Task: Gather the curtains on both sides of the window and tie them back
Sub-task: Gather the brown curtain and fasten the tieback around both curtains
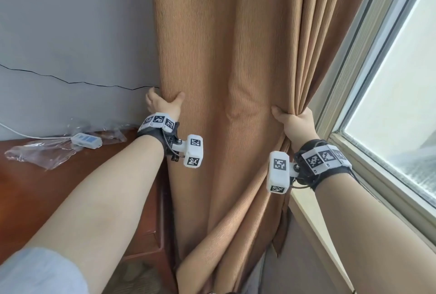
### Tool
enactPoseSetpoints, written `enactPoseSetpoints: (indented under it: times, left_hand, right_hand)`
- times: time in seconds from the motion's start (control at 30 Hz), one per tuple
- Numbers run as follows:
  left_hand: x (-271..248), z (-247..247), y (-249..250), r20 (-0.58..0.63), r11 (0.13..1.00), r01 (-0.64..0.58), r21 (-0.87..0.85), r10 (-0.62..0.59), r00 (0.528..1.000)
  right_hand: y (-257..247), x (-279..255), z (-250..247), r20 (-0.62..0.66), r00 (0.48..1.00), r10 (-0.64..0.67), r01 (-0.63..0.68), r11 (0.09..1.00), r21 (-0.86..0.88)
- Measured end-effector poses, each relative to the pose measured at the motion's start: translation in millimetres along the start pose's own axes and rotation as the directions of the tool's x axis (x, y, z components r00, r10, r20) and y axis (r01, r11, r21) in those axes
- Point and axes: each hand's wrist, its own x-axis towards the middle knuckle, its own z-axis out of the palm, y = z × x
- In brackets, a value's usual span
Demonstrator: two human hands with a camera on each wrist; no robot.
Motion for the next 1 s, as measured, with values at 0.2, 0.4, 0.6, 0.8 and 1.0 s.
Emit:
enactPoseSetpoints:
  times: [0.2,0.4,0.6,0.8,1.0]
  left_hand:
    - [4,-2,-2,0.067,0.998,-0.003,-0.061,0.007,0.998]
    - [-21,9,-6,0.052,0.992,-0.048,-0.118,0.055,0.997]
    - [-64,9,5,0.051,0.973,-0.185,-0.138,0.194,0.980]
    - [-103,3,13,0.064,0.920,-0.369,-0.133,0.380,0.923]
    - [-140,4,21,0.165,0.848,-0.518,-0.113,0.530,0.832]
  right_hand:
    - [2,3,0,-0.012,1.000,-0.021,0.021,1.000,0.008]
    - [6,6,4,-0.040,0.996,-0.074,0.071,0.995,-0.072]
    - [8,8,8,-0.036,0.988,-0.148,0.139,0.975,-0.175]
    - [9,6,9,-0.024,0.986,-0.165,0.156,0.961,-0.227]
    - [7,-1,10,-0.013,0.985,-0.174,0.166,0.957,-0.240]
